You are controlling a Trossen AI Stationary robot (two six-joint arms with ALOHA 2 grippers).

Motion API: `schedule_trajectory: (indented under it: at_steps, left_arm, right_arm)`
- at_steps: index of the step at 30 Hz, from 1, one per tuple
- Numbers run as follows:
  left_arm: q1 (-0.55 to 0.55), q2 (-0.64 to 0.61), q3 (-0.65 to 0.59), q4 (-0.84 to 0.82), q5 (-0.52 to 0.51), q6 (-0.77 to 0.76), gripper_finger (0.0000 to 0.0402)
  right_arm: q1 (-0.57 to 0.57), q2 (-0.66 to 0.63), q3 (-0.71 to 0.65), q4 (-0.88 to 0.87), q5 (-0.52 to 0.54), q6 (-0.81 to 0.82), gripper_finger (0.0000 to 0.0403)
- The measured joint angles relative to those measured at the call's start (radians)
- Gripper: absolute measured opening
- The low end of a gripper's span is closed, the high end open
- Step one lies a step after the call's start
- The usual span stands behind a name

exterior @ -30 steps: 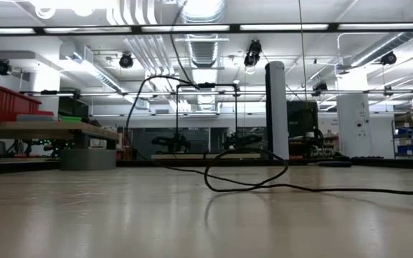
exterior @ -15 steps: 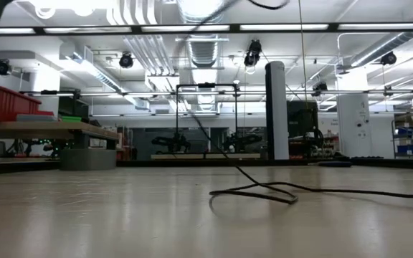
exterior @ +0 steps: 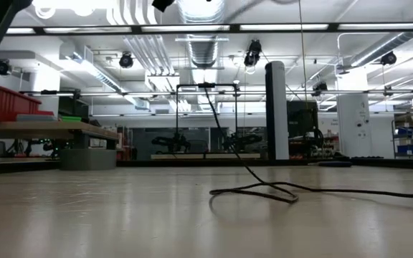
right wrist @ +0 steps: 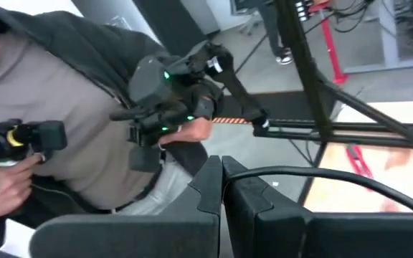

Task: Coil cords
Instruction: Coil the black wire on the black spool

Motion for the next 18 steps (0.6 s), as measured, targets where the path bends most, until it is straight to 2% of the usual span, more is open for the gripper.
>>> schedule_trajectory:
  at_steps: [5, 10, 14, 18]
  left_arm:
    - [-0.006, -0.003, 0.0, 0.08, -0.085, -0.013, 0.0]
    - [-0.007, -0.005, 0.0, 0.109, -0.124, -0.016, 0.0]
    - [-0.007, -0.006, 0.0, 0.111, -0.194, -0.047, 0.0]
    - [-0.015, -0.006, 0.0, 0.114, -0.204, -0.064, 0.0]
  right_arm:
    - [0.001, -0.001, -0.001, 0.048, -0.004, 0.002, 0.0]
    - [0.001, -0.001, -0.001, 0.138, -0.023, 0.02, 0.0]
    - [0.001, -0.001, 0.0, 0.166, -0.023, 0.024, 0.0]
    - [-0.003, 0.0, 0.0, 0.221, -0.023, 0.021, 0.0]
